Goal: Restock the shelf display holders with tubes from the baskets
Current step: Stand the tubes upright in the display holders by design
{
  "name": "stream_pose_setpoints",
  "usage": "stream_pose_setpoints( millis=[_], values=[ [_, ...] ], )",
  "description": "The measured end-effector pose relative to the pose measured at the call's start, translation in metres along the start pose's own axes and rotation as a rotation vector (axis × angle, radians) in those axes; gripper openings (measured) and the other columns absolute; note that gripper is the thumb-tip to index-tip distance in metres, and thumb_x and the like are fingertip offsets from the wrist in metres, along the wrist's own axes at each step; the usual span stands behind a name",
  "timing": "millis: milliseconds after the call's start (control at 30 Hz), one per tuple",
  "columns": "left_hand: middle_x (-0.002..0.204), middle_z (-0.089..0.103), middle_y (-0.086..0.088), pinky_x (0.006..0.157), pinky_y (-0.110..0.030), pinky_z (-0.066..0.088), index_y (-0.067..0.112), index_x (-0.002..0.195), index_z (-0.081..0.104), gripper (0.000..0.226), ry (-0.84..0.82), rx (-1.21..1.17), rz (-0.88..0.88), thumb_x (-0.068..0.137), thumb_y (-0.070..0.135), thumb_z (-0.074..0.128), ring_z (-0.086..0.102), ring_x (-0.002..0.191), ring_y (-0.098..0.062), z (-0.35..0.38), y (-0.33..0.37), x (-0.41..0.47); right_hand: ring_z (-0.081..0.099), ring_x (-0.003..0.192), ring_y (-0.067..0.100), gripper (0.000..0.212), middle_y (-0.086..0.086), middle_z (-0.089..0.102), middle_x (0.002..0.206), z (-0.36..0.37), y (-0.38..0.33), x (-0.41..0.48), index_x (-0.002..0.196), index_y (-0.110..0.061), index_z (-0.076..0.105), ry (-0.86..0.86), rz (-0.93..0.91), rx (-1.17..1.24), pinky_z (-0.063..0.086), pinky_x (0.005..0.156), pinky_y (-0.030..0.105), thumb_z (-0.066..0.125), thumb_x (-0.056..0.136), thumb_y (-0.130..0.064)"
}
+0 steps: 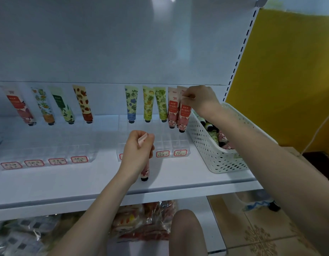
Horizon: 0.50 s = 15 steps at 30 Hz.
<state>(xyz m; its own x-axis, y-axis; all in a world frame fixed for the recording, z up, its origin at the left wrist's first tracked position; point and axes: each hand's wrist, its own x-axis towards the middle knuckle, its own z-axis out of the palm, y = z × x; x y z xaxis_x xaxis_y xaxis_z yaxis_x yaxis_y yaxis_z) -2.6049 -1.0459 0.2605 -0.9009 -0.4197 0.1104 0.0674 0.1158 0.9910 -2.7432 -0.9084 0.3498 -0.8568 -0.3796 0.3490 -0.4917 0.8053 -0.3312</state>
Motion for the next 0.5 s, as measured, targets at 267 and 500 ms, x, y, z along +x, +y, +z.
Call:
stream_pose_setpoints(
  millis=[267, 500],
  values=[
    [0.068, 0.054, -0.004, 0.046, -0.011, 0.042, 0.022, 0.085, 0.045, 0.010, -0.005, 0.003, 0.012, 0.094, 0.019, 0.049, 0.049, 0.059, -0.011, 0.002, -0.001, 0.002, 0.060, 0.094, 0.029, 0.026, 0.017, 0.067, 0.100, -0.001, -0.006, -0.001, 0.100, 0.003, 0.066, -0.017, 0.053, -0.019, 0.046, 0.083, 0.038, 0.054, 0.089, -0.018],
    [0.068, 0.054, -0.004, 0.051, -0.017, 0.043, 0.022, 0.087, 0.045, 0.009, -0.009, 0.011, 0.002, 0.095, 0.021, 0.048, 0.048, 0.057, -0.011, 0.000, -0.001, 0.003, 0.061, 0.093, 0.031, 0.026, 0.017, 0.066, 0.103, -0.007, -0.011, -0.007, 0.105, 0.001, 0.063, -0.037, 0.051, -0.047, 0.048, 0.085, 0.041, 0.052, 0.090, -0.016]
  ],
)
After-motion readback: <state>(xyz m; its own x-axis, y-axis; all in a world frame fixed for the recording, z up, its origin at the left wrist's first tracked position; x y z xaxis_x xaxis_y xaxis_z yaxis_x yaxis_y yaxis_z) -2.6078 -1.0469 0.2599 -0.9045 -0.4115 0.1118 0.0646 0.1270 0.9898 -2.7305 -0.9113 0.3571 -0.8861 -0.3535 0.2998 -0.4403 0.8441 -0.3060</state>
